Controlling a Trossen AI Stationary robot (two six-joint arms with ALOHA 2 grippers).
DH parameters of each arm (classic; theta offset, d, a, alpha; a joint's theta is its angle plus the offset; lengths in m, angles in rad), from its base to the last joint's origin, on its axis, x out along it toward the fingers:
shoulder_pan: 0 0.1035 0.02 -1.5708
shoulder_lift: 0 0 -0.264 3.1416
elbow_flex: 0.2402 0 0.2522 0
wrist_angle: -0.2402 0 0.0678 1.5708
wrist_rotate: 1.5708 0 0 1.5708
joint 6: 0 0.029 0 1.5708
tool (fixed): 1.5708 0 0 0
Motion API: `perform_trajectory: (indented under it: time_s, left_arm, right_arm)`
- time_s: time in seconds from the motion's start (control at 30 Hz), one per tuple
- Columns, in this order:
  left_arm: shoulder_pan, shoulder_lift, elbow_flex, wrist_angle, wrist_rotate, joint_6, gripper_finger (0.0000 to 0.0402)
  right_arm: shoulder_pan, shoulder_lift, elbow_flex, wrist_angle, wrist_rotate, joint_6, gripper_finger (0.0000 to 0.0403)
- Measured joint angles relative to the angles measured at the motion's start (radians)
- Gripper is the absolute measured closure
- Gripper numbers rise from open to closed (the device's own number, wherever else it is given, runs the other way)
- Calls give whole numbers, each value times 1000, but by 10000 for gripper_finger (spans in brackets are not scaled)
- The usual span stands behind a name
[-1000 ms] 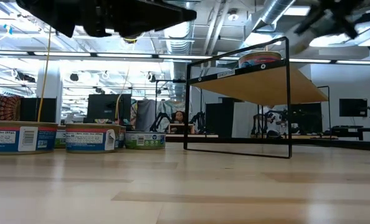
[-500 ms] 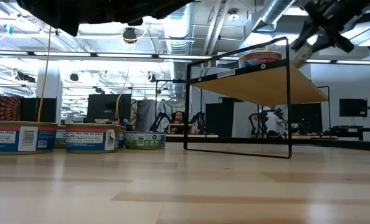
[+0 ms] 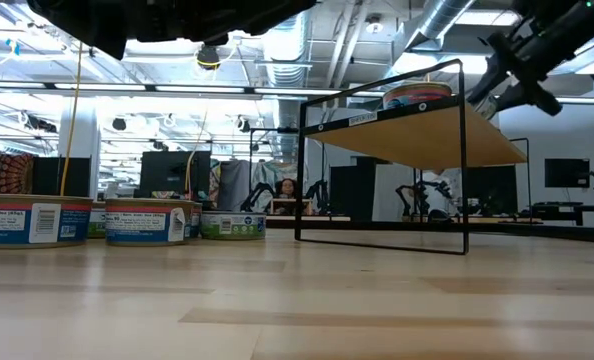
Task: Stack canned seafood by type on shelf
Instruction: Stack the green tuna can on the shelf
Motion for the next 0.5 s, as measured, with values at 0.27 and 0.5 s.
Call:
perform_trajectory:
  time_s: [0.27,0.5]
  left_arm:
    - [0,0,0,-10,-3,3,160]
    - [7,0,0,-17,-3,2,160]
  right_arm:
    - [-74,3,-45,92,-151,3,228]
    - [-113,1,-46,18,-150,-21,187]
